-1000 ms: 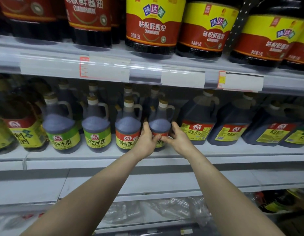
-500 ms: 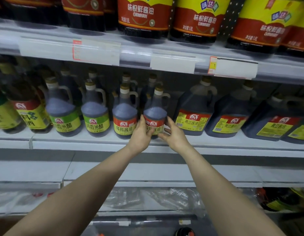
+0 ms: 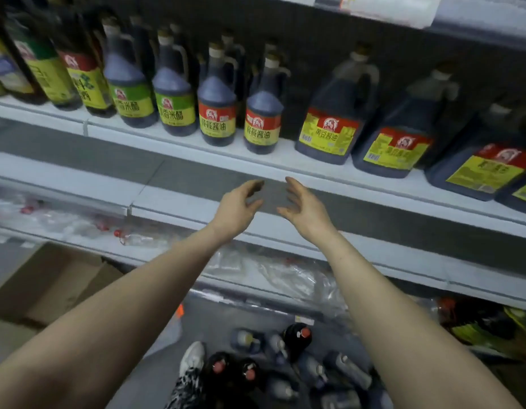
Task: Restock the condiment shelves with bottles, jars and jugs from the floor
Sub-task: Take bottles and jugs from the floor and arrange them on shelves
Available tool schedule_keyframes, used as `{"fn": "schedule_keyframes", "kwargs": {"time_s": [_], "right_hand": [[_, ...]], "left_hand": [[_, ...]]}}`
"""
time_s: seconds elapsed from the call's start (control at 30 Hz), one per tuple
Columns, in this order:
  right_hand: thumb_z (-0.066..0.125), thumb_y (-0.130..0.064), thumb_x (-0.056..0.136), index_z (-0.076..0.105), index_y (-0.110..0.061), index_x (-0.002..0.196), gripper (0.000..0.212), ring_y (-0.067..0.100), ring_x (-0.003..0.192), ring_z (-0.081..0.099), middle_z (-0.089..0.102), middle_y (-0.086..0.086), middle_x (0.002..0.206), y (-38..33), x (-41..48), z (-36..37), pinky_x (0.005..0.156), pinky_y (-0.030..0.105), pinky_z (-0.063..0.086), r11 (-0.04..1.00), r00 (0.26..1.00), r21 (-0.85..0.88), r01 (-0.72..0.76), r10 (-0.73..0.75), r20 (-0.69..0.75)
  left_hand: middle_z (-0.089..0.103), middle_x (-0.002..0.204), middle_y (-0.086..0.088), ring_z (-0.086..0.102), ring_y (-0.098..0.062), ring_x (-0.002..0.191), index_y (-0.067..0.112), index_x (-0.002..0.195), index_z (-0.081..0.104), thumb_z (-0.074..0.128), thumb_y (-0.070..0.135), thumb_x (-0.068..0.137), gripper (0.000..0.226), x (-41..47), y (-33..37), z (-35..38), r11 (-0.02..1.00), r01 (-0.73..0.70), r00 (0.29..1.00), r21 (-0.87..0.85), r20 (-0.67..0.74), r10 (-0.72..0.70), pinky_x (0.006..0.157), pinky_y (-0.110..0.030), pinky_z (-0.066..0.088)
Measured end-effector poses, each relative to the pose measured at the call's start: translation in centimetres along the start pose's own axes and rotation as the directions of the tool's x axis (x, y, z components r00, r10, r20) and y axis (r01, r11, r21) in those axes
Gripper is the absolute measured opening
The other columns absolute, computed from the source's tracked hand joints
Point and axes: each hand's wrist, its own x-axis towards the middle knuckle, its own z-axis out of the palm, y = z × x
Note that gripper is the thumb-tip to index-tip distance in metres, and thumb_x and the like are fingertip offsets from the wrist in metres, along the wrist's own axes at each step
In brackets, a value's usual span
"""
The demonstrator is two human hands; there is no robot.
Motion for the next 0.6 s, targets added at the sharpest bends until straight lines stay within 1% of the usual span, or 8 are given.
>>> {"fn": "schedule_keyframes", "kwargs": {"time_s": [0.1, 0.13, 0.17, 0.23, 0.27, 0.4, 0.5, 0.6], "right_hand": [[0.071, -0.010, 0.091, 0.031, -0.021, 0.156, 0.077, 0.017, 0.140, 0.044, 0.042, 0.004, 0.155, 3.8, -3.8, 0.7, 0.086, 0.005, 0.044, 1.000, 0.999, -0.002, -0.025, 0.025, 0.046], [0.071, -0.012, 0.091, 0.032, -0.023, 0.155, 0.076, 0.016, 0.139, 0.045, 0.043, 0.002, 0.155, 4.8, -4.7, 1.0, 0.084, 0.004, 0.045, 0.999, 0.998, -0.006, -0.032, 0.032, 0.058], [0.071, -0.013, 0.091, 0.034, -0.025, 0.155, 0.075, 0.017, 0.139, 0.046, 0.044, 0.002, 0.154, 6.1, -5.8, 1.3, 0.089, 0.009, 0.047, 0.999, 0.996, -0.012, -0.049, 0.050, 0.078], [0.073, -0.014, 0.091, 0.035, -0.024, 0.154, 0.074, 0.020, 0.139, 0.046, 0.045, 0.006, 0.153, 8.5, -7.6, 2.2, 0.107, 0.031, 0.046, 0.996, 0.990, -0.043, -0.072, 0.077, 0.117], [0.073, -0.013, 0.090, 0.036, -0.024, 0.154, 0.074, 0.021, 0.139, 0.047, 0.046, 0.006, 0.153, 9.9, -8.6, 2.8, 0.111, 0.037, 0.044, 0.994, 0.985, -0.060, -0.094, 0.102, 0.141], [0.074, -0.013, 0.090, 0.039, -0.028, 0.152, 0.073, 0.017, 0.138, 0.047, 0.048, 0.006, 0.151, 14.6, -11.6, 5.4, 0.109, 0.037, 0.046, 0.976, 0.956, -0.044, -0.211, 0.216, 0.197], [0.073, -0.011, 0.090, 0.040, -0.028, 0.151, 0.071, 0.019, 0.140, 0.045, 0.048, 0.004, 0.151, 18.5, -13.0, 7.7, 0.111, 0.042, 0.044, 0.971, 0.940, -0.057, -0.231, 0.238, 0.244], [0.073, -0.009, 0.090, 0.043, -0.048, 0.140, 0.070, 0.016, 0.139, 0.044, 0.047, -0.006, 0.146, 22.7, -13.9, 10.6, 0.113, 0.043, 0.042, 0.959, 0.918, -0.029, -0.283, 0.280, 0.280]], "left_hand": [[0.063, 0.131, -0.002, 0.057, -0.013, 0.122, 0.015, 0.136, 0.056, 0.062, 0.013, 0.095, 0.041, -4.4, -1.6, 2.5, 0.998, 0.061, 0.998, 0.012, 0.019, -0.062, 0.098, -0.013, 0.036], [0.064, 0.130, -0.002, 0.057, -0.013, 0.122, 0.015, 0.135, 0.057, 0.063, 0.013, 0.094, 0.041, -5.5, -2.1, 3.1, 0.997, 0.079, 0.997, 0.007, 0.025, -0.079, 0.100, -0.016, 0.038], [0.064, 0.130, -0.002, 0.057, -0.014, 0.122, 0.014, 0.134, 0.058, 0.064, 0.013, 0.094, 0.041, -6.9, -2.8, 4.0, 0.994, 0.105, 0.994, -0.002, 0.039, -0.105, 0.103, -0.020, 0.041], [0.063, 0.130, -0.004, 0.057, -0.016, 0.124, 0.012, 0.134, 0.057, 0.065, 0.012, 0.093, 0.042, -9.2, -4.1, 5.6, 0.988, 0.154, 0.985, -0.005, 0.082, -0.153, 0.105, -0.029, 0.043], [0.063, 0.131, -0.004, 0.056, -0.017, 0.125, 0.011, 0.135, 0.057, 0.065, 0.012, 0.093, 0.043, -10.4, -5.0, 6.4, 0.984, 0.177, 0.978, 0.010, 0.108, -0.177, 0.104, -0.030, 0.043], [0.062, 0.133, -0.002, 0.056, -0.015, 0.125, 0.015, 0.137, 0.056, 0.064, 0.012, 0.094, 0.043, -14.0, -8.5, 9.0, 0.964, 0.260, 0.947, 0.053, 0.182, -0.265, 0.099, -0.023, 0.042], [0.062, 0.134, -0.001, 0.055, -0.015, 0.126, 0.016, 0.137, 0.055, 0.064, 0.013, 0.094, 0.044, -15.9, -11.5, 10.8, 0.950, 0.298, 0.920, 0.093, 0.238, -0.312, 0.100, -0.022, 0.040], [0.061, 0.136, 0.000, 0.055, -0.018, 0.126, 0.017, 0.138, 0.055, 0.065, 0.016, 0.094, 0.046, -17.1, -15.9, 12.6, 0.933, 0.320, 0.884, 0.165, 0.303, -0.357, 0.101, -0.026, 0.041]]}}
